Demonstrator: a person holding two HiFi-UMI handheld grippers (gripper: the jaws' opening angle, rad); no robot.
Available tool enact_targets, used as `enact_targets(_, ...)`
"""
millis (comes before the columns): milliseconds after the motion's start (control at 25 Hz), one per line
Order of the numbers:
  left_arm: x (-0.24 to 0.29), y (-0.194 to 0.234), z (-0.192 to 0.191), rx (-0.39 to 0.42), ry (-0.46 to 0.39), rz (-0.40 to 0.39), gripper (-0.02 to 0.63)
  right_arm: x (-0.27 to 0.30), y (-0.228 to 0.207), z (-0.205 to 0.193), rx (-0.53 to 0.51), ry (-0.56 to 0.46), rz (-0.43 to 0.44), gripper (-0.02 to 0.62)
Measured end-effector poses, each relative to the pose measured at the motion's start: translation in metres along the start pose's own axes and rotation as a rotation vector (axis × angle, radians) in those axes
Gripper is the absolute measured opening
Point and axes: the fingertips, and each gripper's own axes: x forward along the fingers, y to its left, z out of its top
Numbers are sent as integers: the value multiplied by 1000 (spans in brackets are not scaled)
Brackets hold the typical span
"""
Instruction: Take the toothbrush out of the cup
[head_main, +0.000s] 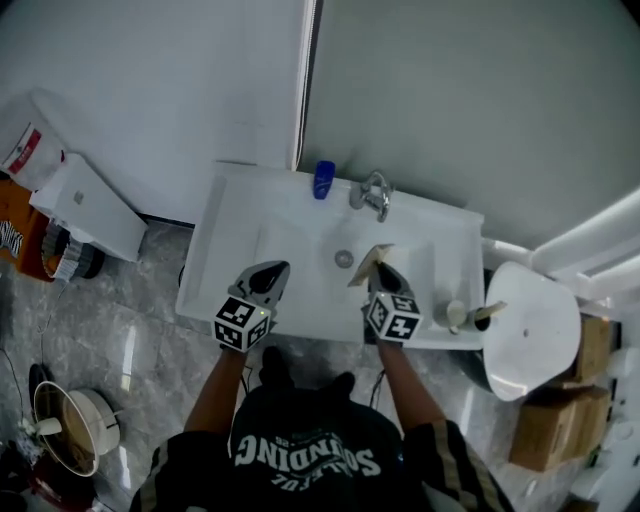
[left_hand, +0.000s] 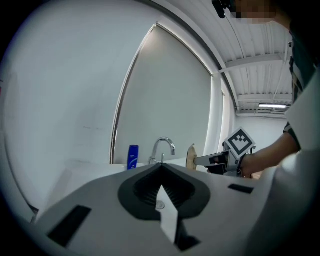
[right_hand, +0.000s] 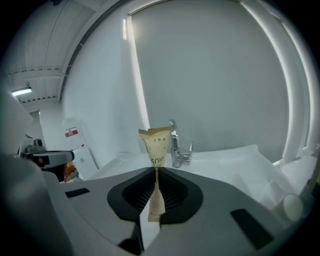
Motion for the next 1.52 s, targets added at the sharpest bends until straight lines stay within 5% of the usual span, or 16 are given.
enact_targets(480,-111,117,-29,-80,-11,263,-2,76,200,-17,-102,90,322,21)
enact_targets(960,-186,177,-62,-157,-5,417,-2,109,341,-61,-59,244,510,21)
enact_targets(1200,-210,195,-84,-201,15,465,-2,121,387,-93,-3,358,560,21)
enact_targets(1520,-229,205,-97,-231,27,503,-2,152,398,-128,212,504,548,21)
